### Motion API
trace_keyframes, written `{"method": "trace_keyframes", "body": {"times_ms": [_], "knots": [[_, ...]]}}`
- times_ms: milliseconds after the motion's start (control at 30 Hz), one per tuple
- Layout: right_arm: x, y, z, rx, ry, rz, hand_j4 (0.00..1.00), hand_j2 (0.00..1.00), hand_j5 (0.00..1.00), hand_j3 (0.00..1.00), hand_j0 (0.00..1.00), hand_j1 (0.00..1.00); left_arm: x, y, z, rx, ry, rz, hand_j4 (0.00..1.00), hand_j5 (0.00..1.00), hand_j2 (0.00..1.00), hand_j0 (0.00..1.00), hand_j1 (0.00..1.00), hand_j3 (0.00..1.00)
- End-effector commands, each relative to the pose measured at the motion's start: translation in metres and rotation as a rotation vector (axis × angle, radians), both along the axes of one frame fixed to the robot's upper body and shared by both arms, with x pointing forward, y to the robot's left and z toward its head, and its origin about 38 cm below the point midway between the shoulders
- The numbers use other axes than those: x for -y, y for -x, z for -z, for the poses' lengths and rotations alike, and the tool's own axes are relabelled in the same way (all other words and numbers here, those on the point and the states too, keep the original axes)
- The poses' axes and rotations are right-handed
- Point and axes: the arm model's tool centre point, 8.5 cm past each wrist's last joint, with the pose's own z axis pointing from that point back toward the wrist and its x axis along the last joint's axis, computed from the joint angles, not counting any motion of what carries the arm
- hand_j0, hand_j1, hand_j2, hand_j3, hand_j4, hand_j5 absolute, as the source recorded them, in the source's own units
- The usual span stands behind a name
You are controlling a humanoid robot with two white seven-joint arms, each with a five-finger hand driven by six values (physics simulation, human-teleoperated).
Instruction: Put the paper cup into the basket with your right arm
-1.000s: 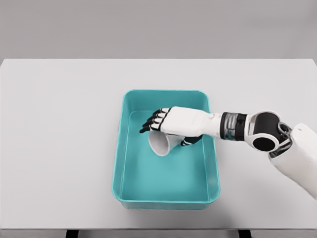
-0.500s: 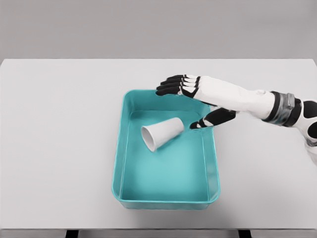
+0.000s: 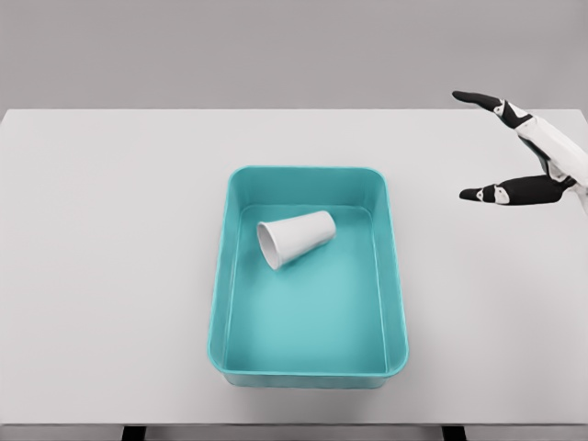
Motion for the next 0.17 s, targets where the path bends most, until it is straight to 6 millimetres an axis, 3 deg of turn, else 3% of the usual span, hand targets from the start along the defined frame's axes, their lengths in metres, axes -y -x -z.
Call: {"method": "trace_keyframes", "body": {"times_ms": [0,133], "knots": [[0.0009,-0.0011,0.0026,-0.008,-0.004,0.007,1.0,1.0,1.0,1.0,1.0,1.0,0.0,0.0003,0.0,-0.001,0.0,0.001,1.0,1.0,1.0,1.0,1.0,1.0],[0.0012,-0.0013,0.0031,-0.009,-0.003,0.008,1.0,1.0,1.0,1.0,1.0,1.0,0.0001,0.0012,0.0,-0.002,0.002,-0.001,1.0,1.0,1.0,1.0,1.0,1.0]]}}
